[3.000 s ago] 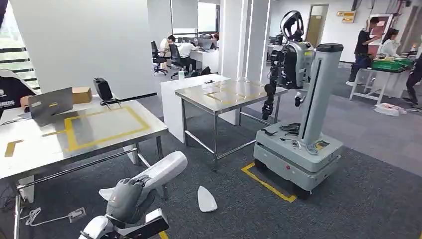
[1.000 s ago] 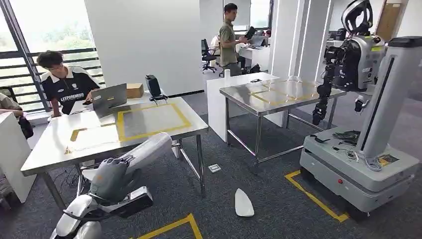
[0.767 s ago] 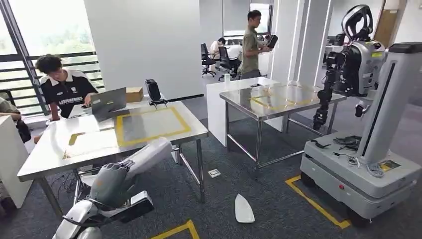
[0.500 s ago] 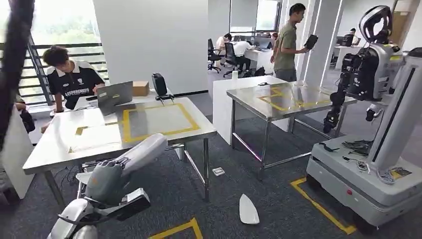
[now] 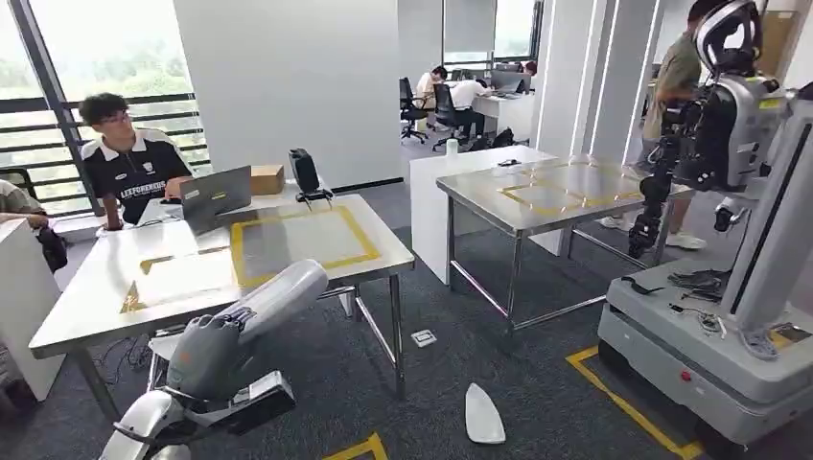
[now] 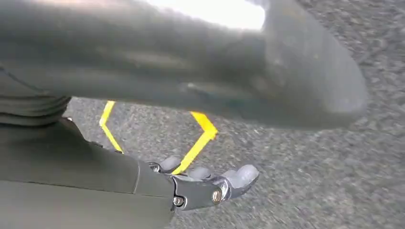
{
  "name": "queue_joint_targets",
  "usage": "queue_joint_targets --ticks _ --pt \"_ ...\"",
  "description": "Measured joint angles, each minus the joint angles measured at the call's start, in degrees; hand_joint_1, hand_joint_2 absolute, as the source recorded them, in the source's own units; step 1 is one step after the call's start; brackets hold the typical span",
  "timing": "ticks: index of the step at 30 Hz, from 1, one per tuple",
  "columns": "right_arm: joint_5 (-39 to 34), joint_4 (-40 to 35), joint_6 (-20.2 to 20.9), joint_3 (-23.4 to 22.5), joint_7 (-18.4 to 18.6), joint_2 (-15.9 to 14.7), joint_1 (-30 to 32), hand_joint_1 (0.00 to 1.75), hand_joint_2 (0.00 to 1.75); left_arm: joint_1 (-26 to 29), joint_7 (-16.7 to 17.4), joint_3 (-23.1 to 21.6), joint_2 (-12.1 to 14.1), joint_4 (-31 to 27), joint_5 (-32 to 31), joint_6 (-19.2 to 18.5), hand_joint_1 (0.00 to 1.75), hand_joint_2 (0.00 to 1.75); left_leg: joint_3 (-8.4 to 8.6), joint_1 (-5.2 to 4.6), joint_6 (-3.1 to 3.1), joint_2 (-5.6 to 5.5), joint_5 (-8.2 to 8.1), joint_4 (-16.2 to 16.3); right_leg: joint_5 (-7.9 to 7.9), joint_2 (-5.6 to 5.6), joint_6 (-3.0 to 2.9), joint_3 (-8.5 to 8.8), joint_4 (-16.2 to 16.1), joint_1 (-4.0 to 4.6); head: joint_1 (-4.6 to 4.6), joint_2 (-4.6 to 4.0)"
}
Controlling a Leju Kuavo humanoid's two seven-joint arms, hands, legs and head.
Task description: Take the parts from the cabinet and place them on the table.
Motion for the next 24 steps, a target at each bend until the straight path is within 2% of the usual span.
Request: queue_joint_targets --ticks 1,2,3,4,6,7,8,9,10,12,13,14,16,17,18,19,20,21,22,23,24 --pt "-0.1 0.0 0.0 0.0 0.0 0.0 0.0 0.0 0.0 0.3 0.0 0.0 0.0 0.0 -0.1 0.0 1.75 1.75 -2.47 0.12 -0.11 0.02 -1.83 3.6 -0.36 0.02 -0.02 0.29 0.0 0.0 0.0 0.0" --pt "-0.3 0.0 -0.1 -0.1 0.1 0.0 0.0 0.0 0.0 0.6 0.1 0.1 0.0 0.0 -0.1 0.0 1.75 1.75 -4.44 0.21 -0.2 0.03 -2.72 6.0 -0.7 0.06 0.04 0.64 0.0 0.0 0.0 0.0" --pt "-0.6 0.0 -0.2 -0.2 0.1 0.0 0.0 0.0 0.0 0.8 0.1 0.2 0.0 -0.1 -0.2 -0.1 1.75 1.75 -5.32 0.32 -0.16 0.09 -2.11 6.2 -1.12 0.11 0.12 1.13 0.1 -0.01 0.0 0.0" --pt "-0.8 0.0 -0.2 -0.4 0.1 0.0 0.1 0.0 0.0 0.8 0.1 0.3 0.0 -0.3 -0.2 -0.2 1.75 1.75 -4.87 0.4 -0.21 0.18 0.23 3.7 -1.62 0.11 0.28 1.78 0.1 -0.02 0.0 0.0" --pt "-0.9 0.0 -0.1 -0.6 0.1 0.1 0.2 0.0 0.0 0.7 0.1 0.6 0.0 -0.7 -0.2 -0.2 1.75 1.75 -1.53 0.41 0.04 0.42 6.79 -5.6 -2.62 0.1 0.67 3.1 0.2 -0.16 0.0 0.0" --pt "-0.9 0.0 -0.1 -0.7 0.0 0.1 0.2 0.0 0.0 0.7 0.1 0.8 0.0 -0.7 -0.3 -0.2 1.75 1.75 -0.26 0.41 0.17 0.65 9.12 -9.8 -3.07 0.09 0.98 3.28 0.1 -0.17 -0.02 0.0" --pt "-0.9 0.0 0.0 -0.9 -0.1 0.0 0.0 0.0 0.0 0.6 0.1 0.9 0.0 -0.7 -0.3 -0.2 1.75 1.75 -0.19 0.06 0.35 0.77 6.32 -10.4 -3.36 0.19 1.39 3.55 0.3 -0.03 -0.04 0.0" --pt "-1.1 0.0 0.3 -1.0 -0.1 0.0 -0.1 0.0 0.0 0.6 0.1 0.9 0.0 -0.8 -0.3 -0.4 1.75 1.75 0.33 -0.04 0.93 0.75 6.19 -10.1 -3.64 0.14 1.83 3.46 0.1 0.0 0.02 0.0" --pt "-1.7 0.0 1.4 -1.2 0.0 0.0 -0.1 0.0 0.0 0.8 0.1 1.1 0.0 -0.9 -0.3 -0.5 1.75 1.75 0.27 -0.01 1.46 0.64 7.31 -10.3 -3.56 0.1 2.28 3.9 0.4 0.05 0.0 0.02" --pt "-3.2 0.0 5.0 -1.8 0.0 0.0 -0.2 0.0 0.0 0.9 0.1 1.7 0.2 -1.3 -0.3 -0.7 1.75 1.75 1.2 0.23 2.26 0.47 7.08 -10.4 -3.88 0.11 2.81 4.33 0.4 0.08 0.07 0.02" --pt "-3.9 0.0 6.6 -2.0 0.0 -0.1 -0.2 0.0 0.0 0.9 0.1 2.0 0.3 -1.6 -0.3 -0.7 1.75 1.75 1.63 0.29 2.58 0.46 6.89 -10.6 -4.09 0.11 2.93 3.54 2.0 -0.04 0.13 0.02" --pt "-5.0 0.0 8.9 -2.4 0.0 -0.1 -0.3 0.0 0.0 0.9 0.0 2.2 0.3 -1.8 -0.3 -0.9 1.75 1.75 1.86 0.29 2.95 0.45 6.65 -10.6 -4.68 0.13 3.09 1.6 5.3 -0.04 0.15 -0.02" --pt "-6.5 0.0 14.9 -3.3 0.2 -0.2 -0.3 0.0 0.0 1.4 -0.3 2.5 0.3 -2.0 -0.4 -1.5 1.75 1.75 2.21 0.09 3.39 0.32 6.07 -10.6 -7.84 0.12 3.33 -4.18 13.9 0.01 0.24 0.0" --pt "-6.7 0.0 16.5 -3.5 0.4 -0.2 -0.3 0.0 0.0 1.8 -0.4 2.6 0.3 -2.1 -0.4 -1.7 1.75 1.75 2.51 -0.06 3.46 0.26 5.71 -10.6 -9.24 0.12 3.31 -6.46 16.7 0.03 0.26 0.0" --pt "-6.8 0.0 17.1 -3.8 0.4 -0.2 -0.3 0.0 0.0 2.1 -0.5 2.7 0.3 -2.1 -0.4 -1.8 1.75 1.75 2.91 -0.18 3.49 0.16 5.32 -10.5 -9.2 0.12 3.32 -7.87 17.4 0.05 0.24 0.0" --pt "-6.8 0.0 17.3 -4.0 0.6 -0.3 -0.2 0.0 0.0 2.4 -0.5 2.8 0.4 -2.1 -0.5 -1.8 1.75 1.75 3.46 -0.27 3.47 0.06 4.9 -10.5 -7.62 0.12 3.14 -7.92 15.8 0.08 0.28 0.0" --pt "-7.0 0.0 17.6 -4.2 0.7 -0.4 -0.2 0.0 0.0 2.4 -0.7 2.8 0.5 -2.1 -0.6 -1.8 1.75 1.75 4.08 -0.36 3.46 -0.04 4.42 -10.5 -4.6 0.12 2.82 -6.95 12.0 0.16 0.24 0.0" --pt "-7.0 0.0 17.6 -4.2 0.7 -0.6 -0.1 0.0 0.0 2.4 -0.8 2.9 0.5 -2.2 -0.6 -1.8 1.75 1.75 4.77 -0.43 3.35 -0.06 3.9 -10.5 -0.93 0.13 2.41 -5.23 6.9 0.33 0.28 0.0" --pt "-7.1 0.0 17.6 -4.3 0.7 -0.7 -0.1 0.0 0.0 2.4 -0.9 3.0 0.5 -2.3 -0.6 -1.8 1.75 1.75 5.05 -0.38 3.21 -0.06 3.41 -10.5 2.65 0.11 1.71 -3.61 1.9 0.59 0.26 0.0" --pt "-7.1 0.0 17.5 -4.4 0.7 -0.9 0.0 0.0 0.0 2.4 -1.1 3.2 0.6 -2.2 -0.6 -1.9 1.75 1.75 5.4 -0.63 2.83 -0.14 3.03 -10.3 1.97 0.15 1.42 -3.66 0.7 1.1 0.2 -0.02" --pt "-7.1 0.0 17.5 -4.5 0.7 -0.9 -0.2 0.0 0.0 2.4 -1.1 3.3 0.6 -2.2 -0.6 -2.0 1.75 1.75 5.26 -0.55 2.47 -0.3 2.79 -10.5 0.74 0.13 1.41 -3.47 0.5 1.15 0.24 -0.02"
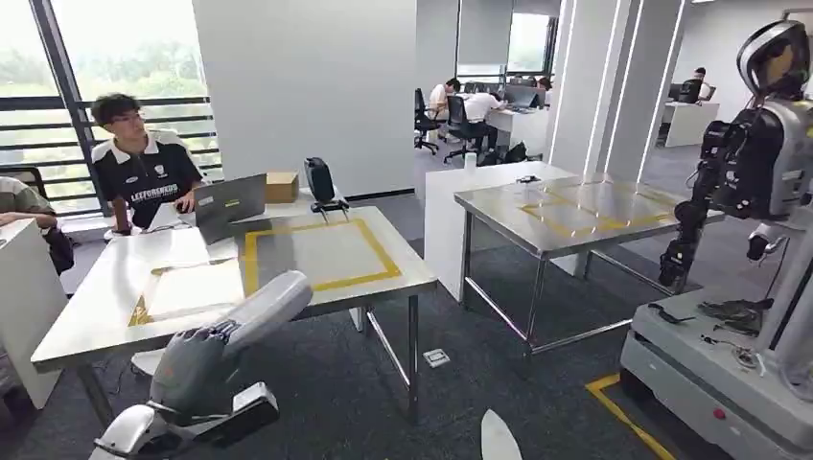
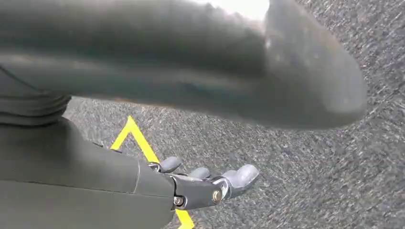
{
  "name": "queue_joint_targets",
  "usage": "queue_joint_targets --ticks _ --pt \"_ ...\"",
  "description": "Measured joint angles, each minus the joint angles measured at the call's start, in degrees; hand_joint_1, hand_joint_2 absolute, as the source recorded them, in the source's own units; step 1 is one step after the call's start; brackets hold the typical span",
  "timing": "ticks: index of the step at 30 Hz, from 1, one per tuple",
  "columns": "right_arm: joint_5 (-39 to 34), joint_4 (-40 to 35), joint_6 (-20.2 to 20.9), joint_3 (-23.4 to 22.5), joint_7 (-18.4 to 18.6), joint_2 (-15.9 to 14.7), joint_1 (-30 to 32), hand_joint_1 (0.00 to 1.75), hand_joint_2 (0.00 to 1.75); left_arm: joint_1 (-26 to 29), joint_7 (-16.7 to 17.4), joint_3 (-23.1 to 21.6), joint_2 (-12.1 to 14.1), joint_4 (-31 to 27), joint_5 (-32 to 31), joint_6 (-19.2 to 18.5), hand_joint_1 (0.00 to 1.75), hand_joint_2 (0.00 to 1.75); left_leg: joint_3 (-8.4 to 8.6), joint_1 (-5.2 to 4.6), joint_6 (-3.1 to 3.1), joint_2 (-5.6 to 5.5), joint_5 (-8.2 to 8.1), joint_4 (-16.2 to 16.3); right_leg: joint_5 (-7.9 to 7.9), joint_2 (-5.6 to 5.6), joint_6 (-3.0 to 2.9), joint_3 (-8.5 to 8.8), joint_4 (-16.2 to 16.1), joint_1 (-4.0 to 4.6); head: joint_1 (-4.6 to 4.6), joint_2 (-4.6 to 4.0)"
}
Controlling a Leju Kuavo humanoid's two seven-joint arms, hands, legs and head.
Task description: Take the parts from the cabinet and place them on the table.
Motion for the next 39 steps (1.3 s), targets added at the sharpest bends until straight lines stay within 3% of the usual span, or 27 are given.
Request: queue_joint_targets --ticks 1,2,4,5,6,8,9,10,11,13,14,15,16,19,20,22,26,27,28,29,30,31,32,34,35,37,39 --pt "0.0 0.0 -0.1 0.0 0.0 0.0 0.0 0.0 0.0 0.1 -0.1 0.0 0.1 0.0 0.0 -0.1 1.75 1.75 0.27 0.03 -0.37 0.02 -0.14 -0.2 1.01 0.02 -0.28 0.46 -0.5 0.09 0.07 0.02" --pt "0.1 0.0 -0.5 -0.1 0.1 0.0 0.1 0.0 0.0 0.2 -0.2 0.1 0.1 0.0 0.0 -0.1 1.75 1.75 0.52 0.0 -0.81 0.0 0.28 0.5 1.06 -0.03 -0.66 0.76 -0.6 -0.04 0.02 0.02" --pt "0.7 0.0 -2.6 -0.1 -0.1 0.0 0.1 0.0 0.0 0.1 -0.3 0.3 0.4 -0.2 0.1 -0.1 1.75 1.75 0.5 0.12 -1.52 0.17 -0.77 1.3 0.93 -0.03 -1.34 2.26 -0.9 -0.45 0.04 0.02" --pt "1.2 0.0 -3.6 -0.1 -0.3 0.0 0.0 0.0 0.0 -0.1 -0.3 0.3 0.4 -0.2 0.3 0.0 1.75 1.75 -0.63 0.12 -1.93 0.3 -1.54 3.7 0.61 -0.03 -1.73 2.73 -0.9 -0.54 0.04 0.02" --pt "1.6 0.0 -4.7 -0.1 -0.7 0.0 0.0 0.0 0.0 -0.1 -0.3 0.4 0.5 -0.3 0.4 0.0 1.75 1.75 -2.8 0.3 -2.23 0.34 -2.81 7.4 0.24 -0.04 -1.99 3.03 -0.9 -0.59 0.07 0.02" --pt "2.3 0.0 -7.1 0.0 -1.0 0.0 -0.2 0.0 0.0 0.5 -0.3 0.5 0.8 -0.3 0.5 0.1 1.75 1.75 -7.96 0.75 -2.65 0.36 -6.04 15.4 -0.6 0.04 -1.97 3.72 -0.9 -0.67 0.04 0.02" --pt "2.4 0.0 -7.8 0.1 -1.0 0.0 -0.1 0.0 0.0 0.9 -0.3 0.5 0.9 -0.3 0.5 0.1 1.75 1.75 -9.55 0.93 -2.84 0.39 -6.07 17.0 -1.02 0.13 -1.85 4.17 -0.9 -0.72 0.06 0.02" --pt "2.4 0.0 -8.5 0.1 -1.2 0.0 -0.1 0.0 0.0 1.0 -0.3 0.5 1.0 -0.3 0.5 0.1 1.75 1.75 -9.74 1.09 -2.93 0.44 -4.65 16.0 -1.45 0.18 -1.67 4.74 -0.8 -0.8 0.04 0.02" --pt "2.4 0.0 -9.1 0.1 -1.4 0.0 0.0 0.0 0.0 1.1 -0.5 0.5 1.1 -0.3 0.5 0.1 1.75 1.75 -8.86 1.2 -3.02 0.53 -1.85 12.7 -1.98 0.19 -1.44 5.4 -0.7 -0.88 0.07 0.02" --pt "2.4 0.0 -9.6 0.1 -1.9 0.0 0.0 0.0 0.0 0.8 -0.7 0.7 1.1 -0.4 0.6 0.1 1.75 1.75 -5.34 1.28 -2.76 0.79 5.0 2.9 -3.12 0.17 -0.87 6.65 -0.5 -1.12 0.04 0.02" --pt "2.4 0.0 -9.9 0.1 -1.9 0.0 0.0 0.0 0.0 0.8 -0.7 0.8 1.2 -0.3 0.6 0.1 1.75 1.75 -4.95 1.08 -2.71 0.82 4.43 1.4 -3.48 0.16 -0.49 6.95 -0.4 -1.12 0.04 0.02" --pt "2.3 0.0 -10.1 0.1 -2.0 -0.1 -0.3 0.0 0.0 0.5 -0.7 0.8 1.1 -0.2 0.6 0.0 1.75 1.75 -4.81 0.78 -2.25 0.91 2.88 0.0 -3.67 0.2 -0.06 6.59 -0.4 -1.06 -0.09 0.0" --pt "2.3 0.0 -10.3 0.1 -2.0 -0.1 -0.4 0.0 0.0 0.6 -0.7 0.8 1.1 -0.3 0.6 -0.1 1.75 1.75 -4.44 0.72 -1.59 0.89 4.2 0.3 -3.81 0.18 0.35 6.58 -0.6 -1.01 0.11 0.07" --pt "2.3 0.0 -10.3 0.1 -2.0 -0.1 -0.4 0.0 0.0 0.4 -0.7 0.9 1.1 -0.4 0.9 -0.1 1.75 1.75 -3.49 0.99 -0.44 0.67 3.7 -0.2 -4.11 0.12 1.17 6.52 0.3 -1.07 0.11 0.07" --pt "2.3 0.0 -10.4 0.0 -2.1 -0.1 -0.4 0.0 0.0 0.1 -0.7 0.9 1.1 -0.4 0.9 -0.1 1.75 1.75 -3.02 0.98 0.02 0.7 3.41 -0.3 -4.46 0.13 1.26 5.57 2.7 -1.1 0.04 -0.02" --pt "2.3 0.0 -10.3 0.1 -2.2 -0.1 -0.4 0.0 0.0 -0.2 -0.7 0.9 1.0 -0.4 0.9 -0.1 1.75 1.75 -2.49 0.83 0.56 0.68 2.83 -0.2 -7.46 0.12 1.52 0.5 11.0 -1.1 0.17 0.04" --pt "2.3 0.0 -10.3 0.1 -2.2 -0.1 -0.4 0.0 0.0 -0.1 -0.7 0.9 1.0 -0.4 0.9 -0.1 1.75 1.75 -2.47 0.82 0.57 0.68 2.81 -0.2 -7.56 0.12 1.53 0.33 11.2 -1.1 0.17 0.04" --pt "2.3 0.0 -10.3 0.1 -2.2 -0.1 -0.4 0.0 0.0 -0.1 -0.7 0.9 1.0 -0.4 0.9 -0.2 1.75 1.75 -2.4 0.79 0.6 0.68 2.72 -0.2 -7.94 0.13 1.54 -0.34 12.2 -1.1 0.18 0.02" --pt "2.3 0.0 -10.3 0.1 -2.3 -0.1 -0.3 0.0 0.0 -0.1 -0.7 0.9 1.0 -0.2 0.9 -0.4 1.75 1.75 -2.01 0.64 0.7 0.67 2.31 -0.2 -9.16 0.13 1.66 -3.05 15.9 -1.08 0.18 0.02" --pt "2.3 0.0 -10.3 0.0 -2.7 -0.1 0.1 0.0 0.0 -0.1 -0.5 1.0 1.1 0.4 1.3 -0.4 1.75 1.75 -0.1 0.4 0.55 0.43 0.7 -0.1 -1.96 0.13 1.2 -2.93 9.0 -0.97 0.2 0.04" --pt "2.4 0.0 -10.3 0.0 -2.8 -0.1 0.2 0.0 0.0 -0.1 -0.4 1.0 1.2 0.5 1.6 -0.3 1.75 1.75 0.62 0.39 0.35 0.44 0.16 -0.1 1.78 0.13 0.67 -0.98 3.5 -0.81 0.24 0.04" --pt "2.5 0.0 -10.2 0.0 -2.8 -0.1 0.4 0.0 0.0 -0.2 -0.3 1.2 1.5 0.8 1.7 -0.2 1.75 1.75 0.6 0.44 0.18 0.48 -0.22 -0.2 2.82 0.16 0.09 0.0 0.7 -0.56 0.15 0.02" --pt "2.7 0.0 -10.1 0.1 -2.8 -0.1 0.3 0.0 0.0 -0.3 -0.3 1.4 1.6 1.1 2.0 0.0 1.75 1.75 0.96 0.23 -0.15 0.32 -0.39 -0.1 -0.34 0.05 -0.03 -0.01 0.2 -0.17 0.15 0.0" --pt "2.8 0.0 -10.1 0.1 -2.9 -0.1 0.3 0.0 0.0 -0.3 -0.4 1.8 2.3 1.8 2.3 0.1 1.75 1.75 1.39 0.22 -0.99 0.33 -0.54 0.2 1.14 0.16 -0.57 0.57 -0.5 -0.06 0.02 0.02" --pt "2.9 0.0 -10.1 0.1 -2.9 -0.2 0.4 0.0 0.0 -0.4 -0.6 2.0 2.5 2.1 2.6 0.2 1.75 1.75 1.67 0.18 -1.36 0.34 -0.42 0.2 0.99 0.1 -0.97 1.17 -0.5 -0.19 0.0 0.02" --pt "3.0 0.0 -10.1 0.1 -2.8 -0.1 0.3 0.0 0.0 -0.5 -0.7 2.4 3.1 2.5 2.7 0.3 1.75 1.75 0.21 0.36 -1.69 0.46 -0.42 3.4 0.75 0.1 -1.63 2.77 -1.1 -0.58 0.02 0.04" --pt "3.2 0.0 -10.1 0.2 -2.6 -0.1 0.1 0.0 0.0 -1.3 -0.8 2.8 3.6 3.5 2.8 0.3 1.75 1.75 -4.32 0.59 -2.46 0.58 -2.33 10.6 0.13 0.12 -2.17 3.45 -1.1 -0.62 -0.02 0.07"
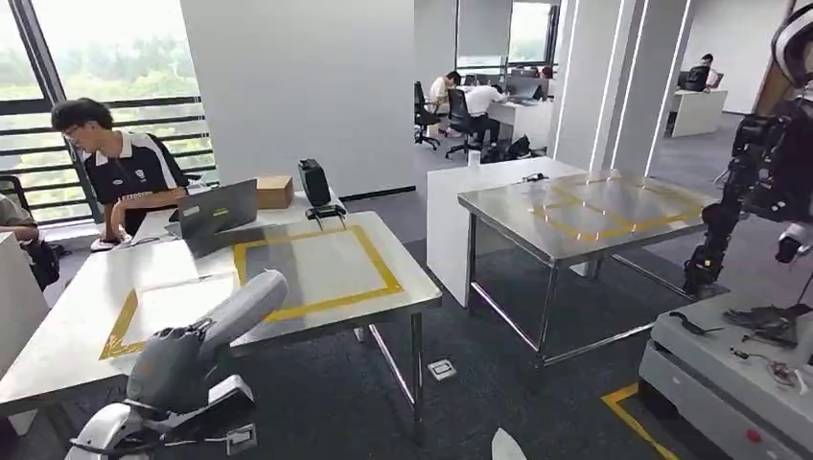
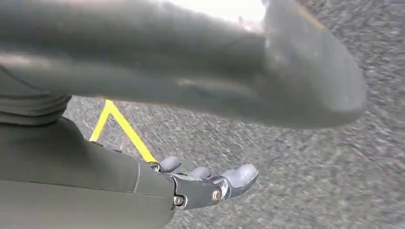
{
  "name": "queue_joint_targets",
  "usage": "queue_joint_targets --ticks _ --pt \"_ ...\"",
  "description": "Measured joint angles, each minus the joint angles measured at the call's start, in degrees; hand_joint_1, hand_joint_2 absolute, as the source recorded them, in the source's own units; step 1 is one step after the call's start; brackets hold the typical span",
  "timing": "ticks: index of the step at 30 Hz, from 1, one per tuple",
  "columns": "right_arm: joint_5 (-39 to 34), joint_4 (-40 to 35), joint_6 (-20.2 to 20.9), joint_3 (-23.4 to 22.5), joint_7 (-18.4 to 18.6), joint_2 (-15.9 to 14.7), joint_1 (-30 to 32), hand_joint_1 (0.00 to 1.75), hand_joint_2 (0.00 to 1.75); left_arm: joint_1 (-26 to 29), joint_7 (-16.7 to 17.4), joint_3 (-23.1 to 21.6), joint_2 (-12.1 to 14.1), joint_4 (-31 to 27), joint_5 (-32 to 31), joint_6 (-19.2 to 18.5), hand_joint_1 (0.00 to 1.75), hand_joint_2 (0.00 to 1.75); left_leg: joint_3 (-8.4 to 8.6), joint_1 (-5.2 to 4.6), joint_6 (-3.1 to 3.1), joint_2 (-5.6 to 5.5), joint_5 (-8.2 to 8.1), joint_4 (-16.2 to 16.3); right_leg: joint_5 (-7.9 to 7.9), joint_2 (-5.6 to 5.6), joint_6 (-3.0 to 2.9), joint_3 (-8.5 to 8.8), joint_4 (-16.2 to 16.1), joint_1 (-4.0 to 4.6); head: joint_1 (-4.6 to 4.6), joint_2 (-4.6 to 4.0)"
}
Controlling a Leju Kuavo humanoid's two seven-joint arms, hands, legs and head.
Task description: Take the parts from the cabinet and place them on the table.
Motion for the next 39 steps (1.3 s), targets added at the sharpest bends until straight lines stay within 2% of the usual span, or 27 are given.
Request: queue_joint_targets --ticks 2,3,4,5,7,8,9,10,12,15,18,19,20,22,23,24,25,28,29,30,31,33,34,35,36,37,39 --pt "0.2 0.0 0.0 0.1 0.4 0.0 -0.1 0.0 0.0 0.0 0.0 0.4 0.4 1.1 0.0 0.0 1.75 1.75 -4.72 0.3 -0.57 0.01 -3.19 5.7 -0.89 0.1 0.0 0.83 0.0 -0.02 -0.04 -0.02" --pt "0.2 0.0 0.0 0.2 0.6 0.0 -0.1 0.0 0.0 0.0 0.0 0.4 0.6 1.5 -0.2 0.0 1.75 1.75 -5.78 0.43 -0.65 0.03 -3.21 5.8 -1.37 0.11 0.14 1.39 0.1 -0.05 -0.06 -0.02" --pt "0.2 0.0 0.0 0.2 0.7 0.0 0.0 0.0 0.0 0.0 0.0 0.5 0.6 1.7 -0.3 0.1 1.75 1.75 -5.69 0.53 -0.72 0.06 -1.76 4.0 -1.84 0.12 0.3 2.03 0.1 -0.1 -0.04 -0.02" --pt "0.2 0.0 0.0 0.2 0.7 0.0 0.1 0.0 0.0 -0.1 0.0 0.5 0.7 1.9 -0.3 0.2 1.75 1.75 -4.84 0.58 -0.81 0.08 0.84 0.6 -2.35 0.12 0.47 2.7 0.1 -0.18 -0.04 -0.02" --pt "0.1 0.0 0.0 0.2 0.7 0.1 0.1 0.0 0.0 -0.3 0.0 0.7 1.0 2.3 -0.3 0.2 1.75 1.75 -1.97 0.7 -0.89 0.25 8.3 -8.6 -3.52 0.1 1.01 3.76 0.3 -0.28 -0.07 -0.02" --pt "0.1 0.0 -0.1 0.2 0.7 0.1 -0.1 0.0 0.0 -0.6 0.0 0.8 1.0 2.7 -0.4 0.4 1.75 1.75 -1.79 0.53 -0.47 0.4 8.02 -11.0 -4.08 0.1 1.42 4.07 0.8 -0.07 -0.04 -0.02" --pt "-0.1 0.0 -0.2 0.2 0.7 0.1 -0.3 0.0 0.0 -0.8 0.0 0.8 1.0 3.0 -0.7 0.4 1.75 1.75 -1.25 0.41 0.46 0.45 6.46 -10.5 -4.35 0.09 1.84 3.93 0.5 -0.03 -0.09 -0.02" --pt "-0.2 0.0 -0.2 0.2 0.7 0.1 -0.3 0.0 0.0 -0.8 0.0 0.9 1.0 3.1 -0.7 0.4 1.75 1.75 -1.16 0.43 0.87 0.35 7.76 -10.7 -4.59 0.01 2.27 4.37 0.4 0.02 -0.02 0.0" --pt "-0.4 0.0 -0.3 0.2 0.6 0.1 -0.2 0.0 0.0 -0.9 -0.1 0.9 0.9 3.5 -1.0 0.5 1.75 1.75 -0.3 0.59 1.74 0.19 7.21 -10.9 -4.42 0.07 2.73 4.58 1.3 0.07 -0.02 -0.02" --pt "-0.6 0.0 -0.3 0.2 0.6 0.1 -0.4 0.0 0.0 -1.5 -0.1 0.9 0.8 3.9 -1.2 0.6 1.75 1.75 0.49 0.66 2.48 0.16 6.63 -10.9 -5.55 0.01 3.13 1.81 6.4 -0.14 0.09 -0.07" --pt "-0.7 0.0 -0.4 0.2 0.6 0.2 -0.5 0.0 0.0 -1.5 -0.1 0.9 0.5 4.7 -1.4 0.9 1.75 1.75 1.21 0.49 2.77 0.08 5.61 -10.9 -9.81 0.02 3.34 -5.54 16.5 -0.15 0.13 -0.02" --pt "-0.8 0.0 -0.5 0.2 0.6 0.2 -0.4 0.0 0.0 -1.3 -0.1 0.9 0.5 5.0 -1.6 1.1 1.75 1.75 1.71 0.45 2.75 0.06 5.15 -10.9 -10.25 0.02 3.42 -7.13 17.6 -0.13 0.17 -0.02" --pt "-0.9 0.0 -0.7 0.2 0.7 0.2 -0.3 0.0 0.0 -1.0 0.0 0.9 0.4 5.2 -1.8 1.2 1.75 1.75 2.4 0.41 2.68 0.04 4.63 -10.9 -9.32 0.02 3.26 -7.6 16.4 -0.13 0.17 -0.02" --pt "-0.9 0.0 -0.9 0.2 0.7 0.2 -0.2 0.0 0.0 -1.0 0.0 0.9 0.3 5.6 -1.9 1.4 1.75 1.75 3.68 0.39 2.44 0.05 3.64 -10.9 -4.93 0.02 2.92 -6.35 10.4 -0.12 0.15 -0.02" --pt "-0.9 0.0 -1.0 0.2 0.7 0.2 -0.1 0.0 0.0 -1.0 0.0 0.9 0.3 5.8 -2.0 1.6 1.75 1.75 4.69 0.39 2.15 0.07 2.81 -10.9 -0.1 0.01 2.61 -4.57 4.2 -0.09 0.17 -0.02" --pt "-0.9 0.0 -1.1 0.2 0.7 0.2 0.1 0.0 0.0 -1.0 0.0 0.9 0.3 6.0 -2.0 1.7 1.75 1.75 4.58 0.4 1.89 0.14 2.22 -10.9 3.47 -0.01 2.39 -3.9 0.9 -0.07 0.17 -0.02" --pt "-0.9 0.0 -1.2 0.2 0.8 0.3 0.1 0.0 0.0 -1.0 0.0 0.9 0.2 6.3 -2.1 1.7 1.75 1.75 5.53 0.13 1.5 -0.09 1.8 -10.8 0.43 -0.08 2.4 -4.03 0.9 0.38 0.09 -0.02" --pt "-1.0 0.0 -1.3 0.1 1.1 0.6 0.2 0.0 0.0 -0.9 -0.2 1.0 0.3 6.8 -2.3 2.1 1.75 1.75 6.58 0.08 0.46 -0.15 1.51 -10.6 1.26 -0.06 1.43 -2.43 0.5 0.14 0.07 -0.02" --pt "-1.0 0.0 -1.2 0.1 1.2 0.6 0.2 0.0 0.0 -1.0 -0.4 1.0 0.4 7.0 -2.4 2.3 1.75 1.75 5.85 0.22 0.3 -0.07 1.46 -9.8 1.04 -0.09 1.01 -1.74 0.5 -0.04 0.04 -0.02" --pt "-1.0 0.0 -1.3 0.1 1.2 0.6 0.1 0.0 0.0 -1.1 -0.4 1.2 0.5 7.3 -2.4 2.5 1.75 1.75 4.64 0.28 0.03 0.11 1.92 -6.8 0.55 -0.01 0.55 -1.2 0.4 0.0 0.02 -0.02" --pt "-1.0 0.0 -1.3 0.1 1.2 0.6 0.1 0.0 0.0 -1.3 -0.5 1.4 0.6 7.7 -2.6 2.8 1.75 1.75 2.18 0.28 -0.23 0.13 1.09 -2.8 0.19 0.02 0.27 -0.77 0.4 0.0 0.0 -0.02" --pt "-1.0 0.0 -1.3 0.1 1.2 0.6 0.1 0.0 0.0 -1.3 -0.5 1.5 0.9 8.9 -3.0 3.3 1.75 1.75 -3.21 0.29 -0.57 0.14 -2.55 4.8 -0.76 0.14 0.09 0.18 0.4 0.08 0.0 -0.02" --pt "-1.0 0.0 -1.3 0.1 1.2 0.6 0.1 0.0 0.0 -1.1 -0.5 1.6 1.1 9.6 -3.1 3.5 1.75 1.75 -5.13 0.28 -0.55 0.14 -4.18 6.7 -1.29 0.22 0.05 0.78 0.4 0.16 0.0 -0.02" --pt "-1.0 0.0 -1.3 0.1 1.2 0.6 0.2 0.0 0.0 -1.0 -0.6 1.6 1.3 10.1 -3.2 3.7 1.75 1.75 -6.09 0.26 -0.36 0.13 -4.57 6.5 -1.87 0.24 0.01 1.53 0.4 0.26 0.0 -0.02" --pt "-1.0 0.0 -1.2 0.1 1.1 0.6 0.2 0.0 0.0 -0.9 -0.5 1.7 1.4 10.5 -3.3 3.8 1.75 1.75 -5.97 0.17 0.02 0.14 -3.33 4.3 -2.48 0.27 0.0 2.37 0.4 0.4 0.0 -0.02" --pt "-1.0 0.0 -1.2 0.1 1.0 0.7 0.3 0.0 0.0 -0.9 -0.5 1.9 1.6 10.9 -3.3 4.1 1.75 1.75 -5.08 0.01 0.42 0.14 -0.88 0.6 -3.08 0.27 -0.03 3.16 0.4 0.54 0.0 -0.02" --pt "-0.8 0.0 -1.2 0.1 0.8 1.0 0.3 0.0 0.0 -0.9 -0.5 2.3 2.4 11.4 -3.5 4.8 1.75 1.75 -2.41 -0.72 1.82 0.29 7.67 -9.0 -4.25 0.26 0.02 4.01 0.3 0.52 0.0 -0.02"
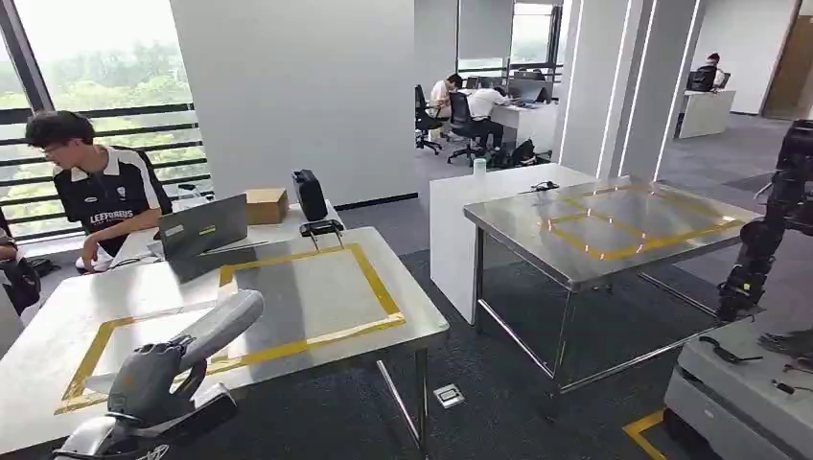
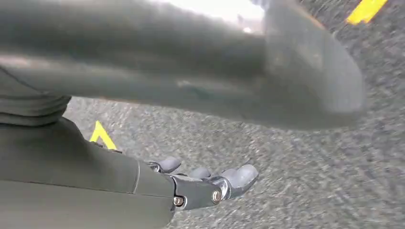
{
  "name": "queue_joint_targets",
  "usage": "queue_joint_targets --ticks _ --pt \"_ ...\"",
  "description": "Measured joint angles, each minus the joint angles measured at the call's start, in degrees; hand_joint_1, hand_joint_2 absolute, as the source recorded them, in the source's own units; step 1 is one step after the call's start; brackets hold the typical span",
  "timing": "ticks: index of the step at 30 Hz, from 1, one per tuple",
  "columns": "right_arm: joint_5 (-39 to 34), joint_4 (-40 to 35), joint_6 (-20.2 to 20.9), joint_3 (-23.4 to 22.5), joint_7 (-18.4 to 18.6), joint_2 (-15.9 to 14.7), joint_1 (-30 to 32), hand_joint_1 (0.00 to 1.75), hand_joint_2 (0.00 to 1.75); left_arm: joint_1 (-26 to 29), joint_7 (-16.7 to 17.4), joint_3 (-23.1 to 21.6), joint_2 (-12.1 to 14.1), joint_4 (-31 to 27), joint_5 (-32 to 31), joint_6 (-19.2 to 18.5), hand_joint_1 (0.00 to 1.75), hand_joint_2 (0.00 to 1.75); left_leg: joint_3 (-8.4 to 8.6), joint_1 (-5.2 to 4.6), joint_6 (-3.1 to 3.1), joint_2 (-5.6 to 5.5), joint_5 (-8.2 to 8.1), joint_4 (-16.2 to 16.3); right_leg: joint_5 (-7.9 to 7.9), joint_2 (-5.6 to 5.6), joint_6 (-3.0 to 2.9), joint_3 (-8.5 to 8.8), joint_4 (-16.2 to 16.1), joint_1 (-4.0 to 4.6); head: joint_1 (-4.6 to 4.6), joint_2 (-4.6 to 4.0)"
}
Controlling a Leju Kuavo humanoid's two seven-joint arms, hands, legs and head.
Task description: Take the parts from the cabinet and place them on the table.
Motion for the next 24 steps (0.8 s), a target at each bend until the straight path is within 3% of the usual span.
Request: queue_joint_targets --ticks 1,2,4,5,6,7,10,11,12,13,14,15,16,17,18,20,21,22,24 --pt "0.1 0.0 0.0 0.0 0.0 0.0 -0.1 0.0 0.0 0.1 0.1 0.4 0.4 0.3 0.0 0.4 1.75 1.75 0.04 -0.55 0.06 -0.29 0.18 -2.1 -0.63 0.33 0.34 0.87 0.4 0.36 -0.09 0.0" --pt "0.2 0.0 0.0 0.0 0.0 0.0 -0.3 0.0 0.0 0.4 0.1 0.6 0.6 0.4 -0.1 0.5 1.75 1.75 0.49 -0.52 0.27 -0.44 -0.93 -1.7 -1.35 0.38 0.76 1.17 0.1 0.43 0.02 0.0" --pt "0.2 0.0 0.0 0.0 0.2 0.0 -0.1 0.0 0.0 1.0 0.2 1.2 1.1 0.4 -0.3 0.7 1.75 1.75 1.17 -0.28 0.8 -0.44 -0.21 -2.4 -0.73 0.41 1.16 1.97 0.8 0.53 -0.02 0.0" --pt "0.2 0.0 -0.1 0.0 0.3 0.0 -0.1 0.0 0.0 1.2 0.3 1.3 1.2 0.4 -0.6 0.9 1.75 1.75 2.61 0.04 1.19 -0.59 0.09 -2.4 -0.97 0.43 1.3 1.95 1.5 0.68 -0.09 0.0" --pt "0.2 0.0 -0.1 0.0 0.3 -0.2 -0.2 0.0 0.0 1.3 0.3 1.4 1.3 0.4 -0.7 1.0 1.75 1.75 3.15 0.14 1.34 -0.56 -0.38 -2.5 -1.01 0.34 1.54 0.99 3.6 0.6 -0.09 0.02" --pt "0.2 0.0 -0.1 0.0 0.4 -0.1 -0.3 0.0 0.0 1.3 0.4 1.7 1.5 0.4 -0.8 1.0 1.75 1.75 3.47 0.19 1.65 -0.55 -0.73 -2.5 -1.53 0.23 1.84 -1.18 6.9 0.53 -0.02 0.0" --pt "0.2 0.0 -0.1 0.0 0.5 -0.1 -0.3 0.0 0.0 2.1 0.6 2.4 2.3 0.6 -0.8 1.4 1.75 1.75 4.46 0.13 1.67 -0.58 -2.08 -2.4 -6.68 0.06 2.76 -8.95 16.7 -0.01 0.02 0.0" --pt "0.2 0.0 -0.1 0.0 0.6 -0.1 -0.2 0.0 0.0 2.6 0.6 2.6 2.6 0.7 -0.8 1.6 1.75 1.75 5.11 0.14 1.62 -0.58 -2.68 -2.4 -7.13 0.05 2.83 -10.27 17.2 -0.05 0.09 0.0" --pt "0.2 0.0 -0.1 0.0 0.6 -0.1 -0.1 0.0 0.0 3.1 0.6 3.0 2.9 0.8 -0.8 1.6 1.75 1.75 5.9 0.14 1.52 -0.6 -3.32 -2.3 -6.1 0.02 2.85 -10.54 15.4 -0.09 0.07 0.0" --pt "0.2 0.0 -0.1 0.0 0.7 -0.1 0.0 0.0 0.0 3.4 0.7 3.3 3.1 0.9 -0.9 1.7 1.75 1.75 6.91 0.14 1.4 -0.6 -4.08 -2.3 -3.91 0.01 2.71 -9.86 11.8 -0.1 0.11 0.0" --pt "0.2 0.0 -0.1 0.0 0.8 -0.1 0.0 0.0 0.0 3.5 0.7 3.6 3.3 0.9 -1.0 1.7 1.75 1.75 7.89 0.14 1.22 -0.59 -4.86 -2.3 -0.3 0.01 2.42 -8.68 7.1 -0.08 0.07 0.0" --pt "0.2 0.0 -0.2 0.0 0.8 -0.1 0.0 0.0 0.0 3.6 0.7 3.9 3.5 1.0 -1.4 1.9 1.75 1.75 8.56 0.14 1.02 -0.56 -5.64 -2.3 4.29 0.0 2.0 -7.61 2.2 -0.04 0.11 0.0" --pt "0.2 0.0 -0.3 0.0 0.9 -0.1 0.3 0.0 0.0 3.6 0.9 4.2 3.7 1.1 -1.8 2.0 1.75 1.75 9.37 -0.08 0.74 -0.69 -6.25 -1.9 6.46 0.14 1.69 -7.65 0.8 0.43 0.0 0.0" --pt "0.2 0.0 -0.4 0.0 1.0 -0.1 0.1 0.0 0.0 3.8 1.1 4.4 3.7 1.2 -1.9 2.1 1.75 1.75 8.98 -0.01 0.34 -0.97 -6.71 -2.3 4.6 0.08 1.38 -7.25 0.8 0.47 0.0 0.0" --pt "0.0 0.0 -0.5 0.0 1.0 -0.1 -0.1 0.0 0.0 4.0 1.4 4.8 4.2 1.1 -2.1 2.3 1.75 1.75 9.37 0.1 -0.06 -0.87 -7.33 -2.6 5.08 0.08 1.13 -6.4 0.6 0.55 0.0 0.02" --pt "-0.1 0.0 -0.8 -0.1 1.0 0.0 -0.1 0.0 0.0 4.2 1.7 5.3 5.1 1.1 -2.3 2.5 1.75 1.75 10.44 0.09 -0.81 -0.89 -6.77 -1.1 4.72 0.14 0.22 -5.07 0.2 0.41 -0.07 0.0" --pt "-0.1 0.0 -0.9 -0.1 1.0 0.0 -0.1 0.0 0.0 4.3 1.8 5.6 5.5 1.1 -2.4 2.6 1.75 1.75 9.66 0.27 -0.98 -0.69 -7.11 0.3 4.38 0.07 -0.13 -4.31 -0.1 0.22 0.0 0.0" --pt "-0.1 0.0 -0.9 -0.1 1.0 0.0 -0.1 0.0 0.0 4.2 1.8 6.0 5.9 1.1 -2.5 2.6 1.75 1.75 8.29 0.24 -1.19 -0.56 -7.6 2.9 4.01 0.04 -0.65 -3.84 -0.1 0.13 -0.15 -0.04" --pt "-0.2 0.0 -0.9 -0.2 0.9 -0.1 -0.2 0.0 0.0 4.2 1.9 6.8 6.6 1.4 -2.6 2.9 1.75 1.75 2.57 0.57 -1.86 -0.53 -10.55 11.3 3.05 0.05 -0.85 -2.87 -0.1 0.04 -0.15 0.0"
